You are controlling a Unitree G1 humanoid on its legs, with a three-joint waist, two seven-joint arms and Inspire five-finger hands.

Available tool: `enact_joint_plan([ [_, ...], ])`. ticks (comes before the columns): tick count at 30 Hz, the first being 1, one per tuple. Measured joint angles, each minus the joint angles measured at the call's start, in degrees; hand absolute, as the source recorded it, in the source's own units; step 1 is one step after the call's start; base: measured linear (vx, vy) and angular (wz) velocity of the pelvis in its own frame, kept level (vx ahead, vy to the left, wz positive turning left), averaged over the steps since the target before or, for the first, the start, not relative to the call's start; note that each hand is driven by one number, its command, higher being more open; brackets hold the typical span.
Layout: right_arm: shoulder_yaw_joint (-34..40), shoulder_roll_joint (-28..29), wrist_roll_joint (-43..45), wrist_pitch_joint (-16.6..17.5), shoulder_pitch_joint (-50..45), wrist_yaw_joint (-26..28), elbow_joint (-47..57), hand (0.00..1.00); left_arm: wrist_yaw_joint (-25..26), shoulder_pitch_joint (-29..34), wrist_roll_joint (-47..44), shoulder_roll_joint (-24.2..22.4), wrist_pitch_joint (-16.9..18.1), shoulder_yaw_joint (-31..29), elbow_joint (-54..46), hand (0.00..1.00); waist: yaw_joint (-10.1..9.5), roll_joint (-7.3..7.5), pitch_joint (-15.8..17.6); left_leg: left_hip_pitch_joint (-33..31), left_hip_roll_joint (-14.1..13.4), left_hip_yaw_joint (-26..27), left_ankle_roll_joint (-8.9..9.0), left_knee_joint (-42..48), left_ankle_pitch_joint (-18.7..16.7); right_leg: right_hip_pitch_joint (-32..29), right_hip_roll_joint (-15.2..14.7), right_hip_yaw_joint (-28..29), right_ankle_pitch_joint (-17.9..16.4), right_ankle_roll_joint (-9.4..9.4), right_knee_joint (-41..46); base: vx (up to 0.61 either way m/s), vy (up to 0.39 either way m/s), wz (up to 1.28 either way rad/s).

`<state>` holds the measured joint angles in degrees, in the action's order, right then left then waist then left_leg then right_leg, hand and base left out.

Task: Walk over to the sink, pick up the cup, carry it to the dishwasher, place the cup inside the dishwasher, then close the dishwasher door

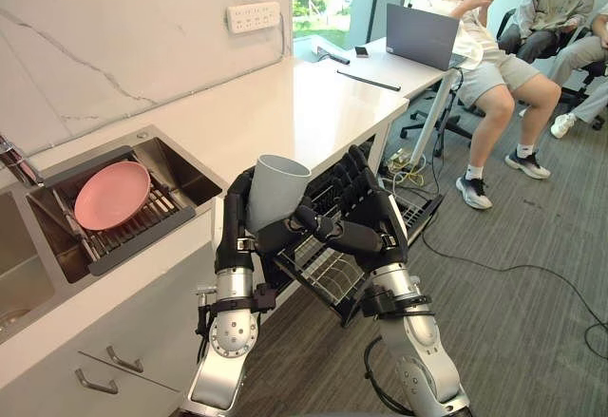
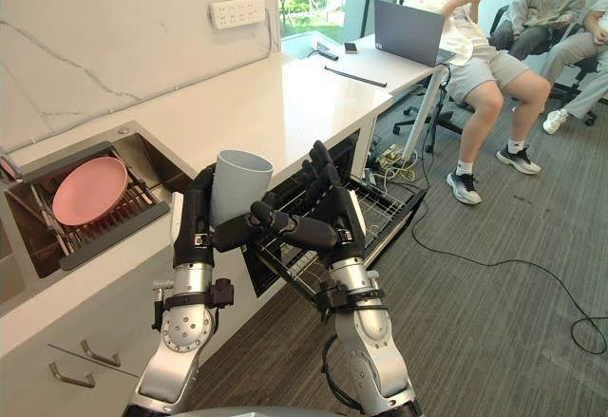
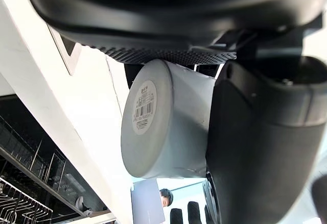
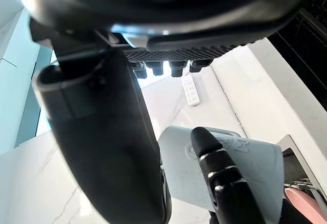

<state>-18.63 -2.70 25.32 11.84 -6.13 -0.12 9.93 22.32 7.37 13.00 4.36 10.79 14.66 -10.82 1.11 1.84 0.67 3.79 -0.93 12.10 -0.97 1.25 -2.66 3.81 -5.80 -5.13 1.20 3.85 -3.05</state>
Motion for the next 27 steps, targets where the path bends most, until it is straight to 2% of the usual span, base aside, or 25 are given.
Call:
enact_joint_plan([
  [19, -3.3, 0.2, -0.1, 0.7, -0.2, -1.7, -2.2, 1.00, 2.0, -0.5, 7.2, -0.1, 0.0, 6.8, -0.3, 0.00, 0.02, 0.04, 0.0, 0.1, 0.1, -0.2, 0.01, -0.6, 0.2, 0.0, 0.0, -0.2, 0.0, 0.00, -0.3, 0.00, -0.001, 0.00],
  [27, -4.2, 0.2, 0.0, 0.9, 0.0, -2.4, -2.2, 1.00, 2.4, -0.5, 9.7, 0.0, 0.0, 7.2, 0.1, 0.00, 0.01, 0.27, -0.2, 0.1, 0.1, -0.1, 0.01, -0.6, 0.2, 0.0, 0.0, -0.1, 0.0, 0.01, -0.3, 0.00, 0.000, 0.00],
])
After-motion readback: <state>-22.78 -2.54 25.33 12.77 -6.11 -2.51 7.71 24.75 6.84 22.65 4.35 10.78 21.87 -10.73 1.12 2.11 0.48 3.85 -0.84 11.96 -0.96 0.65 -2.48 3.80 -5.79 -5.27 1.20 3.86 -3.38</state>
